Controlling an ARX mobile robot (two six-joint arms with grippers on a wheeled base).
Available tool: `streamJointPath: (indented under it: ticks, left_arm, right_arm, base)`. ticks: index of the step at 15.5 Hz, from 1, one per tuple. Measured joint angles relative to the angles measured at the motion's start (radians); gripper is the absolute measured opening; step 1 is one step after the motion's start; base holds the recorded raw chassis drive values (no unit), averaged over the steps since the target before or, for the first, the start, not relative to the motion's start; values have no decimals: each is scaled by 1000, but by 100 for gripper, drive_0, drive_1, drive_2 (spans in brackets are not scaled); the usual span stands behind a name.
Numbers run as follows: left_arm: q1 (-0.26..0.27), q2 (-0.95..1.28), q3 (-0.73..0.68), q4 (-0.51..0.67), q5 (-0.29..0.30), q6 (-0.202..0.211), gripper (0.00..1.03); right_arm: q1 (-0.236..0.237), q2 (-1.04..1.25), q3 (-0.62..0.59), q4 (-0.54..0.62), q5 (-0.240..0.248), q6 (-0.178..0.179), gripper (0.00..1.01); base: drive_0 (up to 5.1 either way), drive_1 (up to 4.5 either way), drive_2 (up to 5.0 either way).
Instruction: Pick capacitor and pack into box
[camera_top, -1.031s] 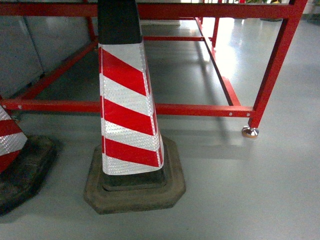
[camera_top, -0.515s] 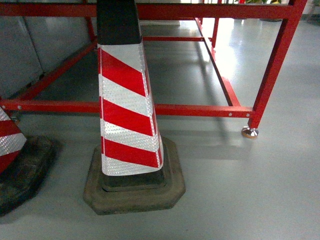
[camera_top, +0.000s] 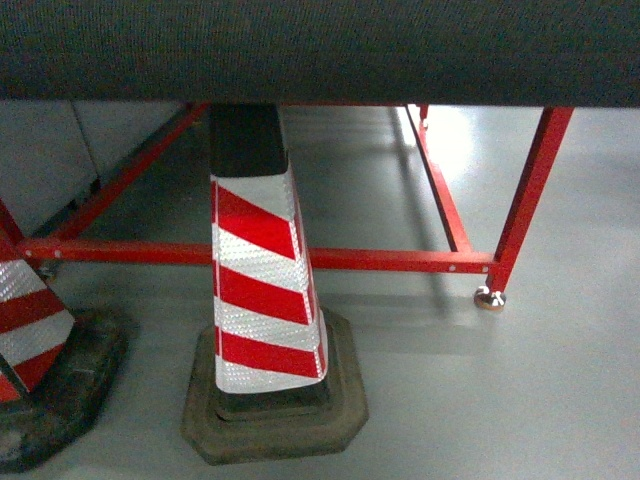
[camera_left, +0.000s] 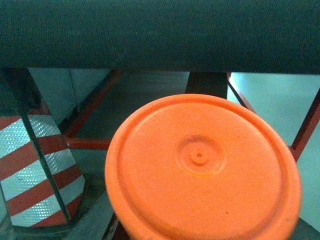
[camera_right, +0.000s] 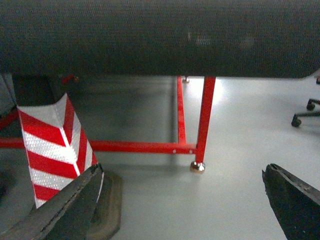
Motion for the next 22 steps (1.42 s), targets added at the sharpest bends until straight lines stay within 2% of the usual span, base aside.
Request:
streamJointPath:
  ticks: [22]
  left_arm:
    - [0,0,0,5,1,0,44]
  right_arm:
    - [0,0,0,4,-1,-1,98]
  base:
    - [-495,242,242]
